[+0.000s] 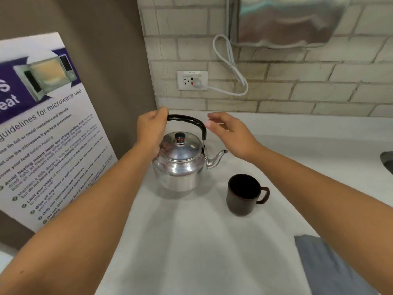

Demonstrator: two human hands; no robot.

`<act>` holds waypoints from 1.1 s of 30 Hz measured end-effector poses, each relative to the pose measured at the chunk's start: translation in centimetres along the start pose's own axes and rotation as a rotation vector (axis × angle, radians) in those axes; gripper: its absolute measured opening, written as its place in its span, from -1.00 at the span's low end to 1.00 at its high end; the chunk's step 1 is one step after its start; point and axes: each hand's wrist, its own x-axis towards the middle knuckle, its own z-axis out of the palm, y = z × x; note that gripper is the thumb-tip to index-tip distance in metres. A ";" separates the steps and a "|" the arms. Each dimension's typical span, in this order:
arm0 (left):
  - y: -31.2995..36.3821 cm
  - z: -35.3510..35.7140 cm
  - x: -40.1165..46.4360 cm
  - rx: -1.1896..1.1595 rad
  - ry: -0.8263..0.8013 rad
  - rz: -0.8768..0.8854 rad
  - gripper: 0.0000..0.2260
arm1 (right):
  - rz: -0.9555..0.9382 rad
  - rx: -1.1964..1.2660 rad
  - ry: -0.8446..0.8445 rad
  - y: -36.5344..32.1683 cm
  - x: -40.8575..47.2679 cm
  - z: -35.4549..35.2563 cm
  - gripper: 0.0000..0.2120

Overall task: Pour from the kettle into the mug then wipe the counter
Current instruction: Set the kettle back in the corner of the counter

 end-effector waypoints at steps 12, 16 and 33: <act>-4.6 1.2 6.8 -0.022 0.000 -0.084 -0.73 | 0.003 -0.099 -0.091 1.2 6.9 4.9 -0.73; -6.0 1.5 7.9 -0.011 -0.014 -0.083 -0.73 | 0.029 -0.090 -0.075 2.2 7.8 5.6 -0.75; -8.6 1.2 9.4 0.019 -0.094 -0.033 -0.81 | 0.075 -0.103 -0.055 4.6 9.5 7.3 -0.67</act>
